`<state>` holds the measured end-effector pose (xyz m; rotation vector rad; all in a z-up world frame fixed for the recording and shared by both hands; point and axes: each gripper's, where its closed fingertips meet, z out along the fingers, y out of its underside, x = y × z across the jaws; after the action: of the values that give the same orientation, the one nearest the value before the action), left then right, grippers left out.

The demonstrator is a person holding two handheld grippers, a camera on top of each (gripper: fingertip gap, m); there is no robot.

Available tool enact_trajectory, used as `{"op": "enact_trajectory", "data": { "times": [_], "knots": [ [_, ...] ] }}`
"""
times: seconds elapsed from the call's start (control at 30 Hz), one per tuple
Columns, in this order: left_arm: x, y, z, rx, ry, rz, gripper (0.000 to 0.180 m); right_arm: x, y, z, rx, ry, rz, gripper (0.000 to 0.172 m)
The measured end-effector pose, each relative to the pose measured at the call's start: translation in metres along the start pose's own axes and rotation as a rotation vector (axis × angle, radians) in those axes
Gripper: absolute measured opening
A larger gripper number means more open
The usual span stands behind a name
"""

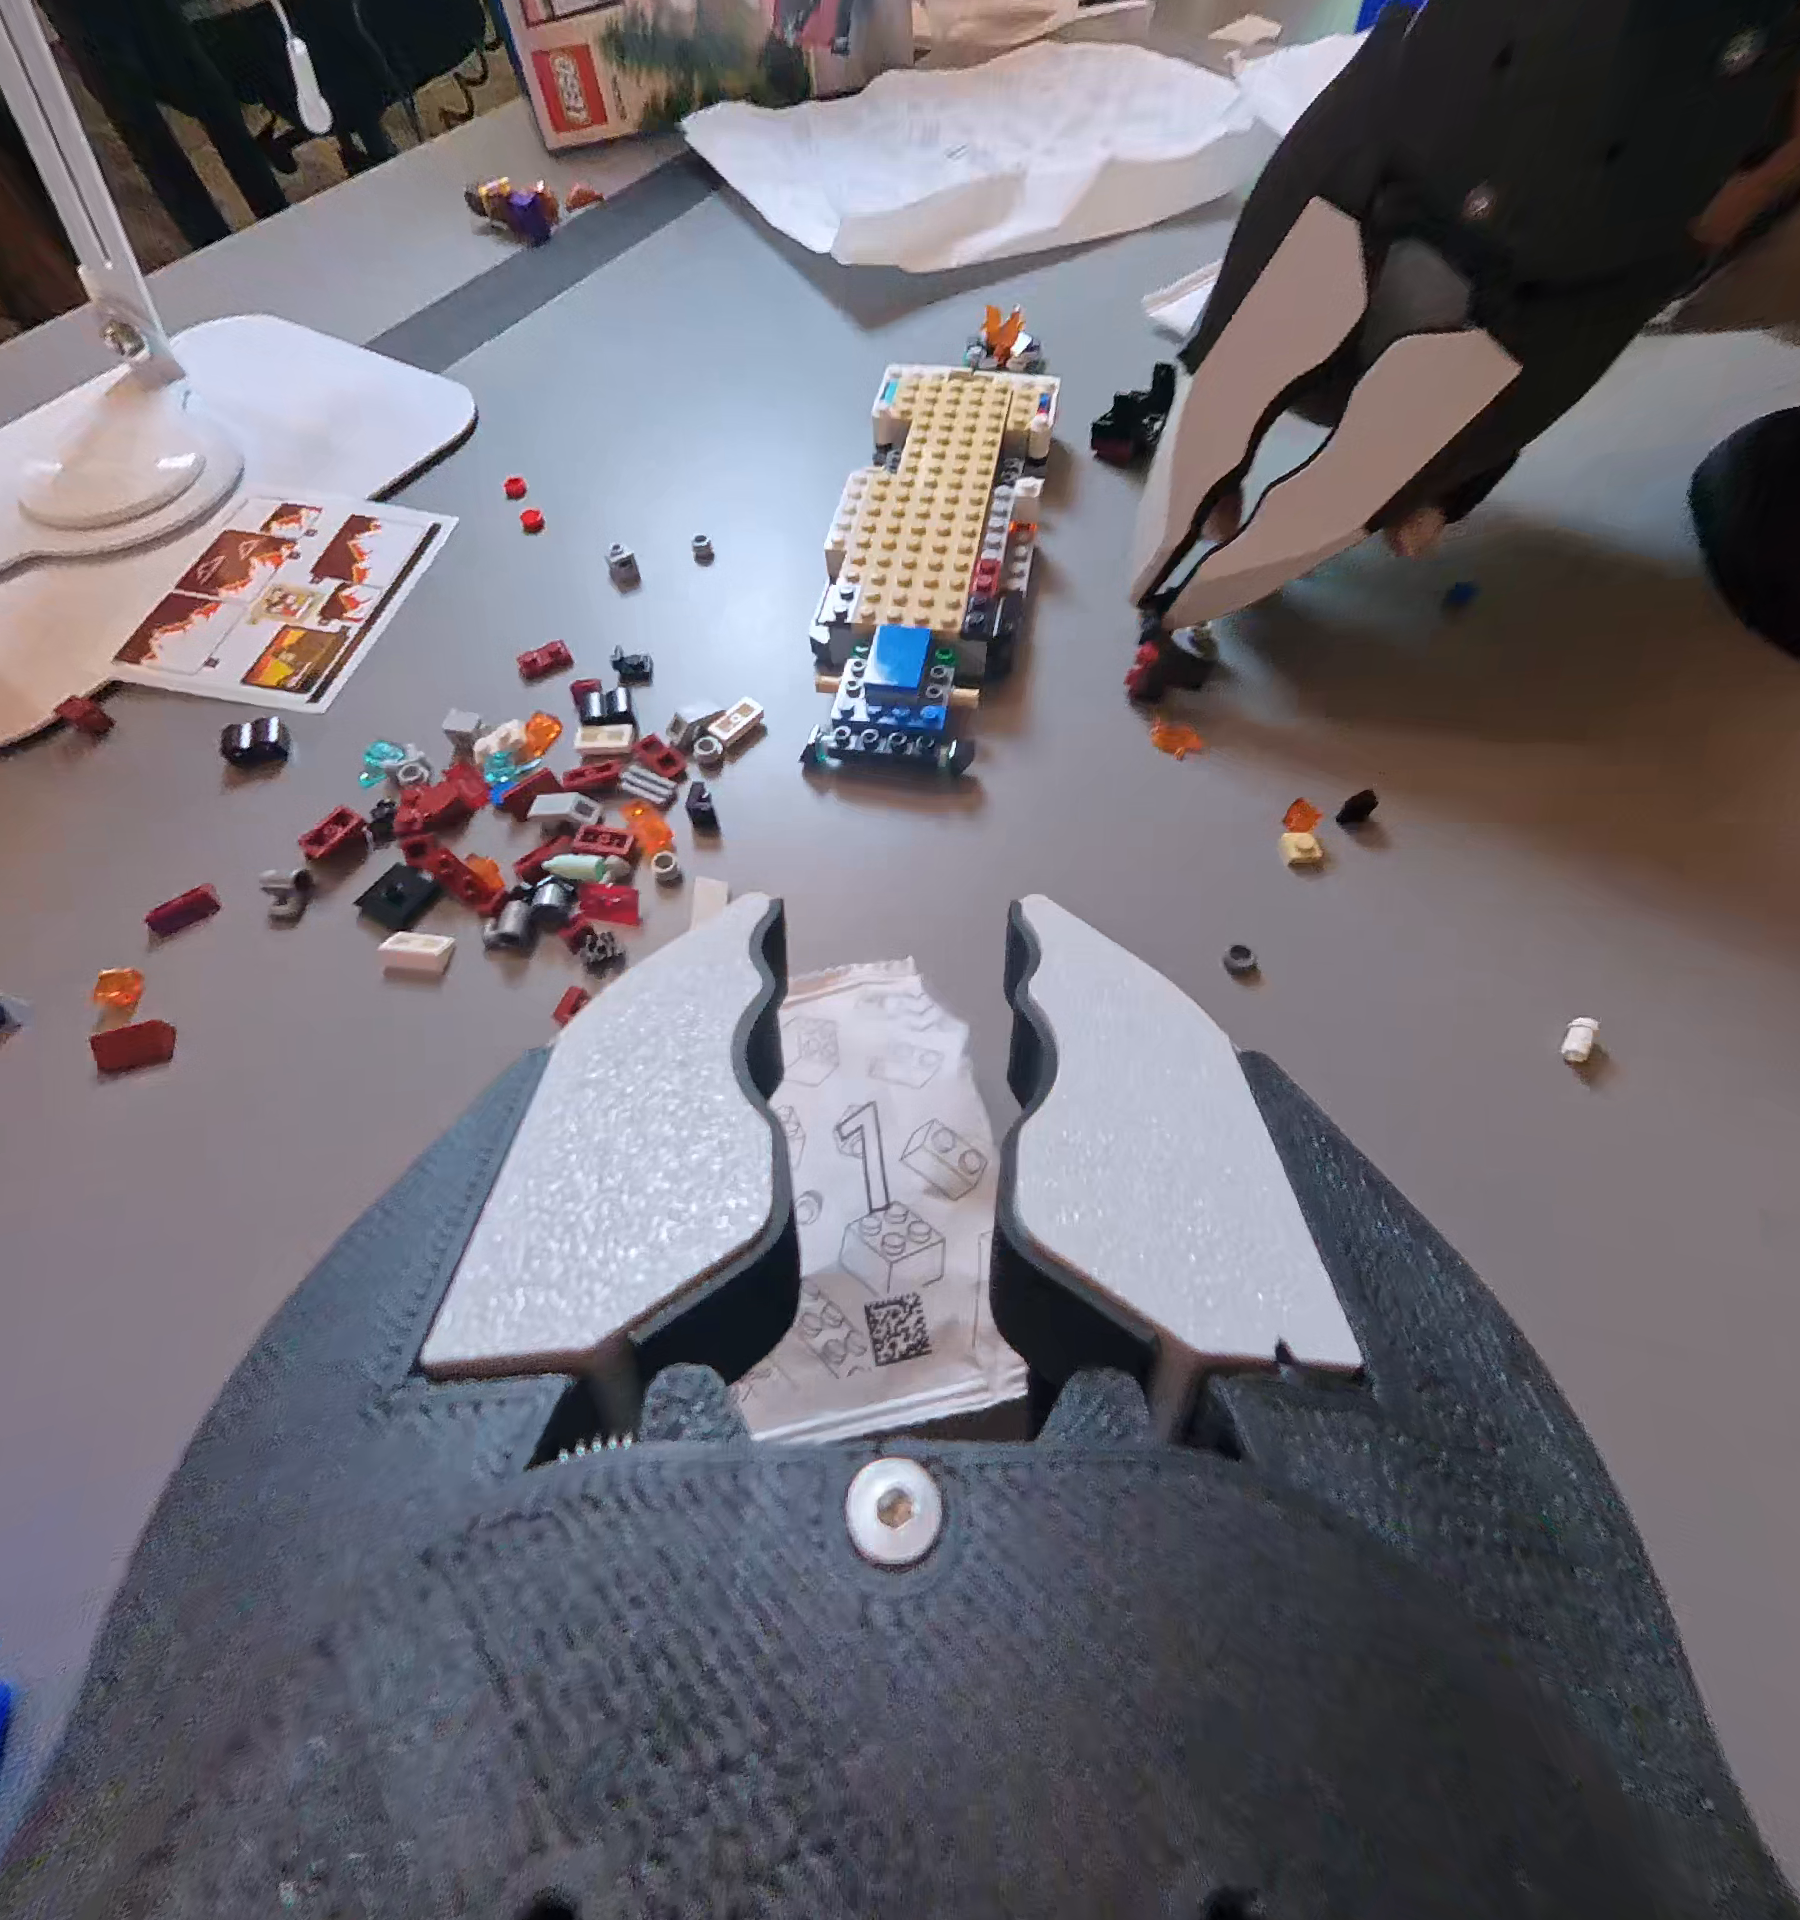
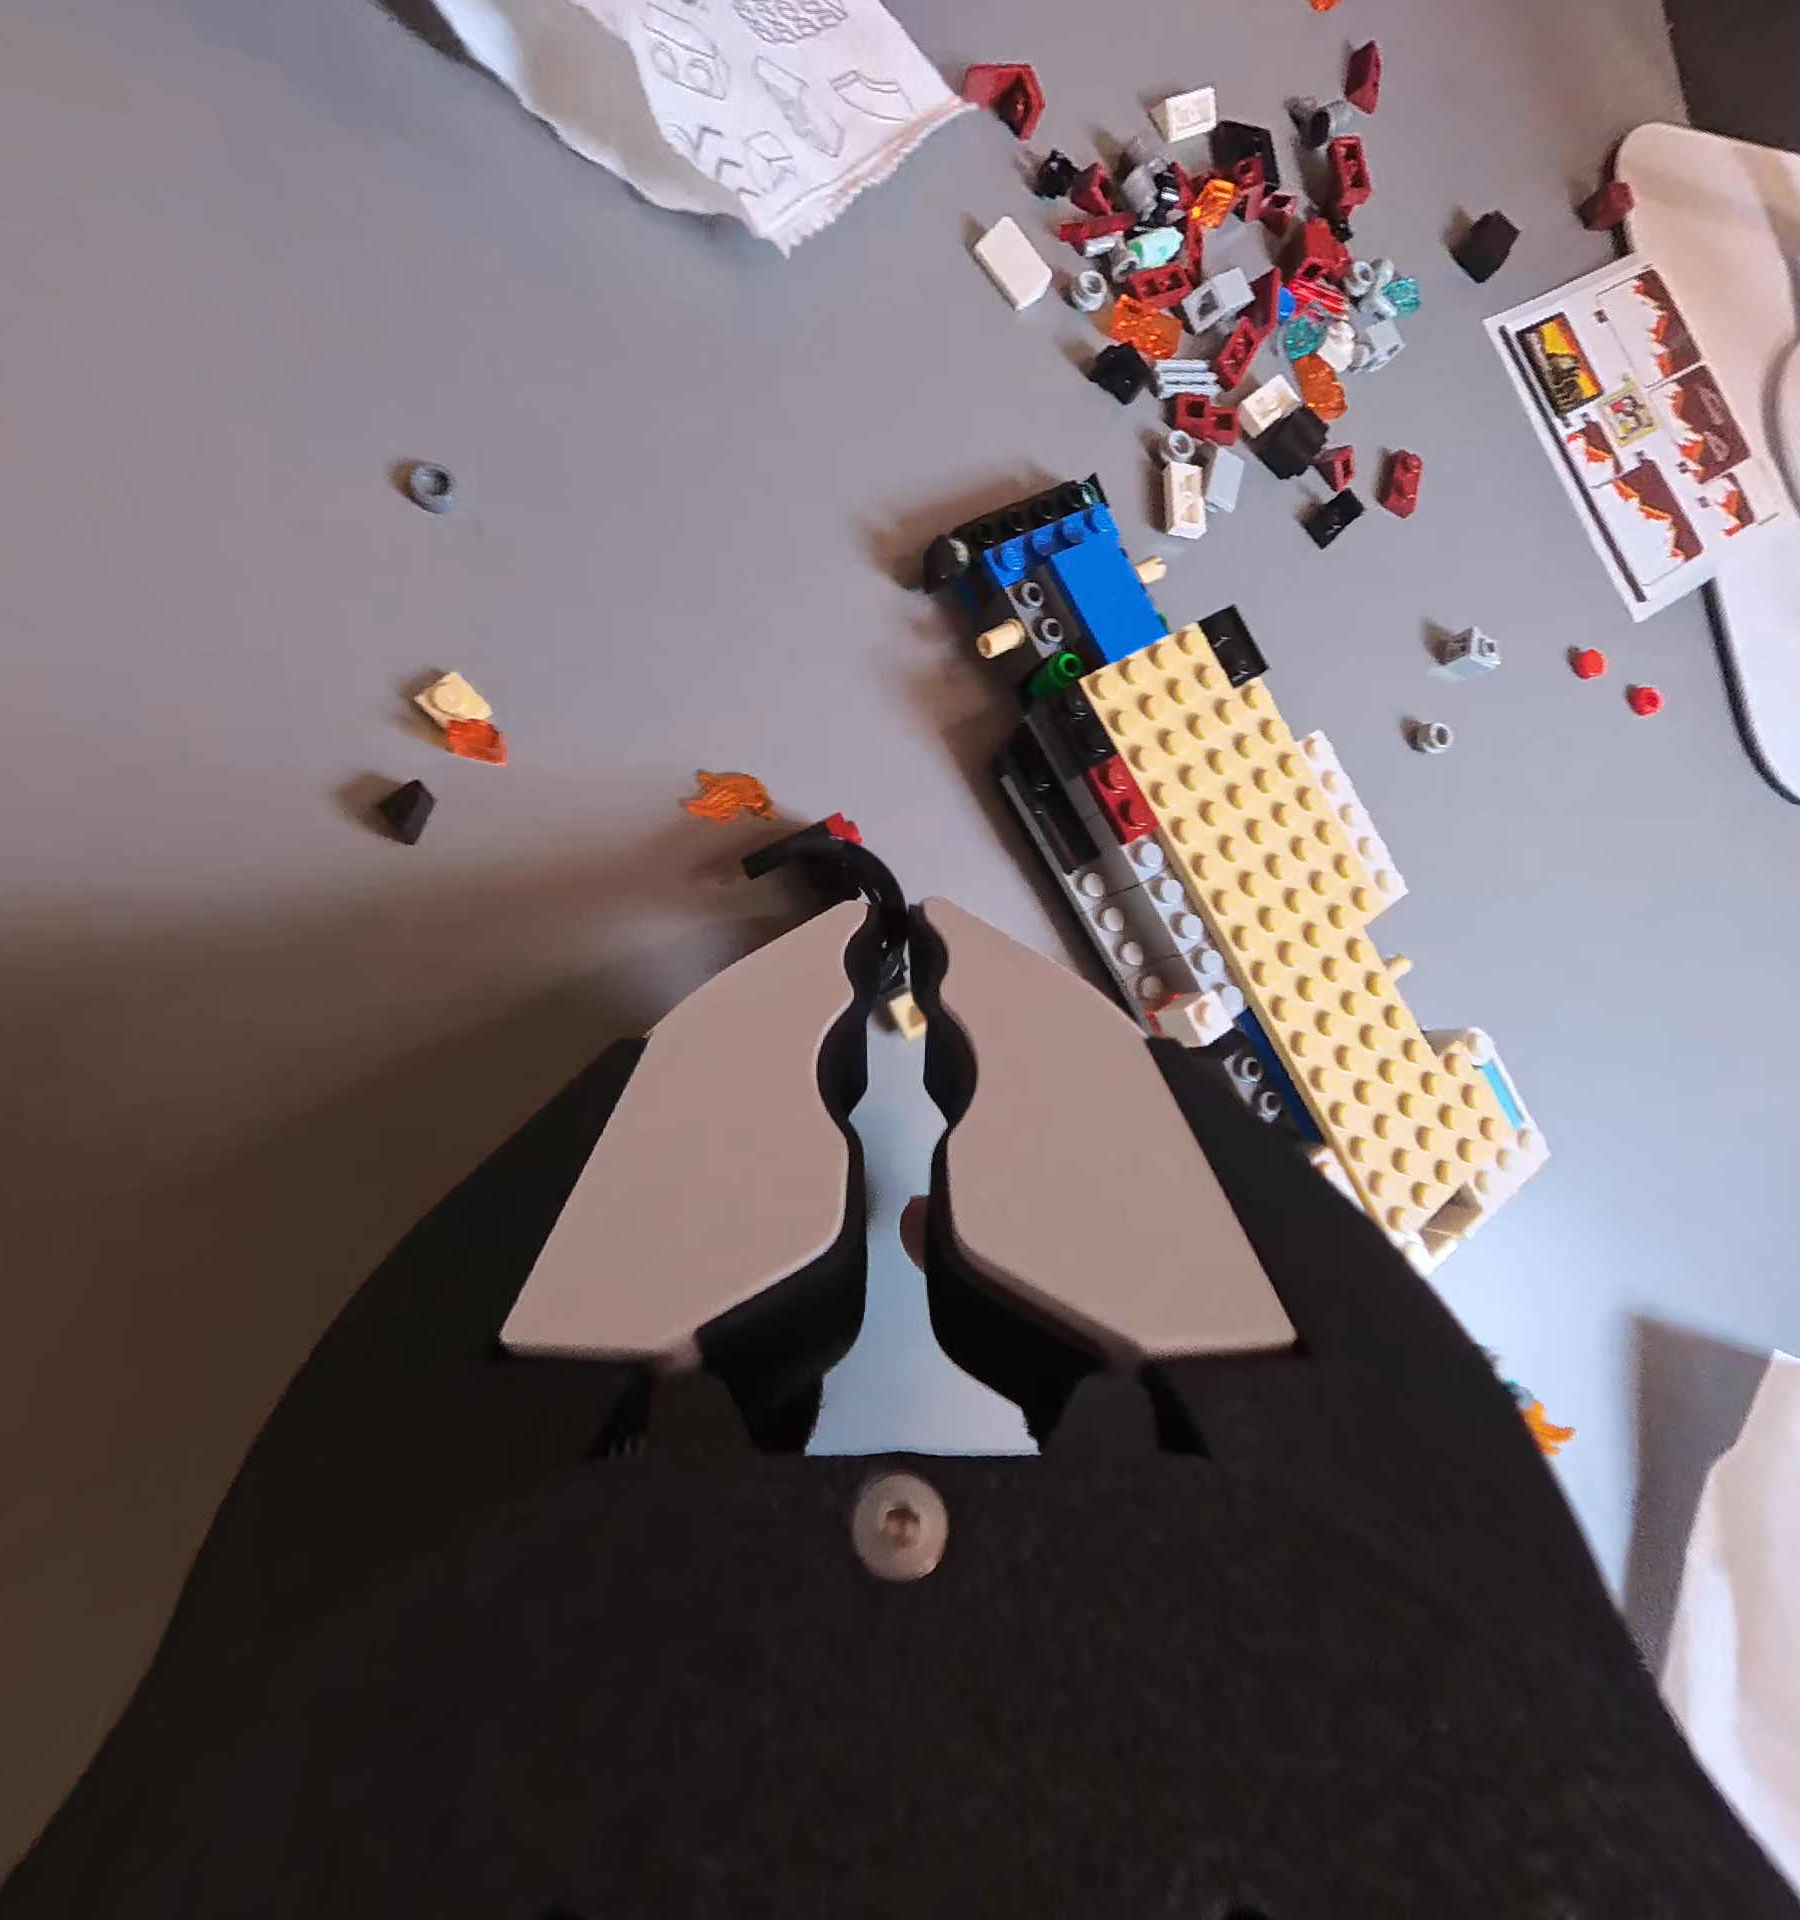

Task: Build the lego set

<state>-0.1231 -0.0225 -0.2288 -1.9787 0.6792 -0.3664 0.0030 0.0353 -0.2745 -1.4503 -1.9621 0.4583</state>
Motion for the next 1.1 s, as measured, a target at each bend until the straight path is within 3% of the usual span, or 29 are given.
{"op": "enact_trajectory", "data": {
  "times": [0.27, 0.5, 0.6, 1.03, 1.1],
  "knots": [
    [0.023, 0.007, 0.011, -0.035, 0.074, 0.043, 0.038, 0.007, -0.006, -0.023, 0.052, 0.039, 0.036, 0.016],
    [0.054, 0.017, 0.016, -0.098, 0.193, 0.119, 0.028, -0.074, -0.016, -0.027, 0.07, -0.252, 0.027, 0.016],
    [0.066, 0.021, 0.018, -0.129, 0.238, 0.139, 0.022, -0.089, -0.016, -0.015, 0.016, -0.283, -0.015, 0.015],
    [0.064, 0.026, 0.019, -0.154, 0.233, 0.142, 0.017, -0.075, -0.022, -0.001, -0.041, -0.282, -0.111, 0.0],
    [0.065, 0.027, 0.019, -0.157, 0.235, 0.146, 0.018, -0.074, -0.016, -0.006, -0.062, -0.29, -0.12, 0.007]
  ]
}}
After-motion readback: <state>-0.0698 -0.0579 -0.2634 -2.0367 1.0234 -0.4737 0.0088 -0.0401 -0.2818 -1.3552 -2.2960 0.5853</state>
